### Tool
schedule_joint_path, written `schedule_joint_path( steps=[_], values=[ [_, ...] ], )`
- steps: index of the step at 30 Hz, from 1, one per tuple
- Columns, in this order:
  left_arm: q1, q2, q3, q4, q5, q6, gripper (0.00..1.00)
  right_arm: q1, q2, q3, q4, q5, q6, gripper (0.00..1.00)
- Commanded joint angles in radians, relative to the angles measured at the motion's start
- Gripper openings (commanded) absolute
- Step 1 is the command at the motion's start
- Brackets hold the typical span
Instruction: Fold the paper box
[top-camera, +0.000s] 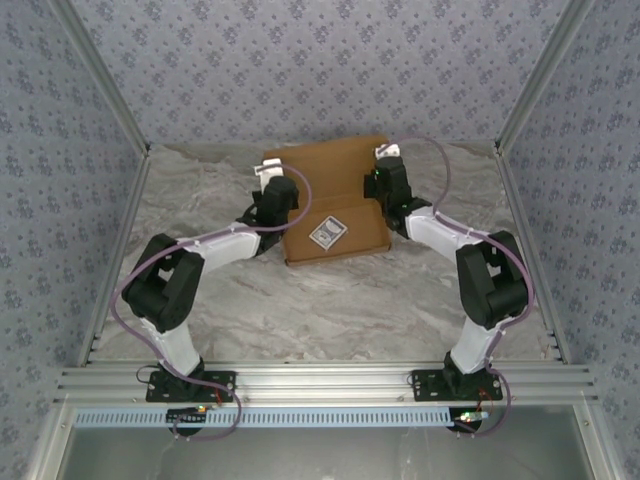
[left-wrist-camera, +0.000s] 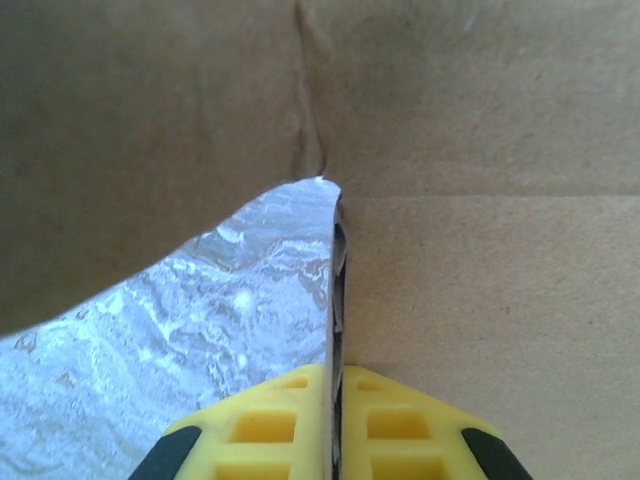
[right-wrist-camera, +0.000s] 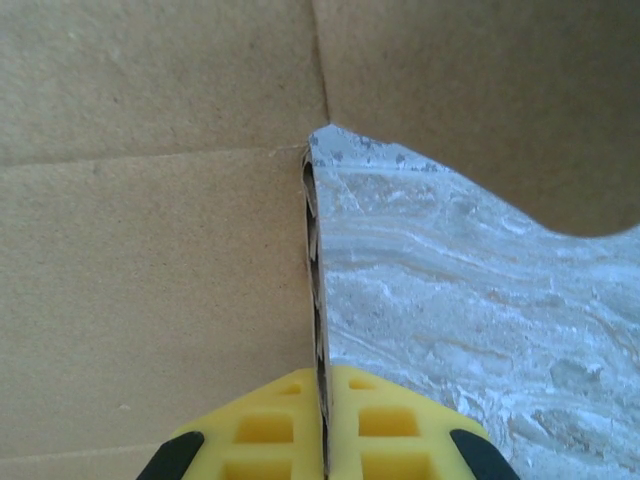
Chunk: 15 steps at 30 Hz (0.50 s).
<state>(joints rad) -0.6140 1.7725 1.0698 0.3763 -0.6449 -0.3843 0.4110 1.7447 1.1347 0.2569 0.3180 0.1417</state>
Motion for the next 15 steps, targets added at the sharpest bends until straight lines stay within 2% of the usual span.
schedule_joint_path(
  steps=[1,10,15],
  values=[
    [-0.023,-0.025,-0.049,0.104,-0.114,-0.021,0.0,-0.001,-0.046,-0.056,0.123,-0.002,0.003,0.01],
    [-0.1,-0.016,-0.211,0.335,-0.208,0.052,0.0,0.001,-0.112,-0.225,0.279,-0.025,-0.001,0.01],
    [-0.126,-0.008,-0.286,0.402,-0.228,0.078,0.0,0.003,-0.157,-0.308,0.323,-0.028,0.002,0.02]
  ],
)
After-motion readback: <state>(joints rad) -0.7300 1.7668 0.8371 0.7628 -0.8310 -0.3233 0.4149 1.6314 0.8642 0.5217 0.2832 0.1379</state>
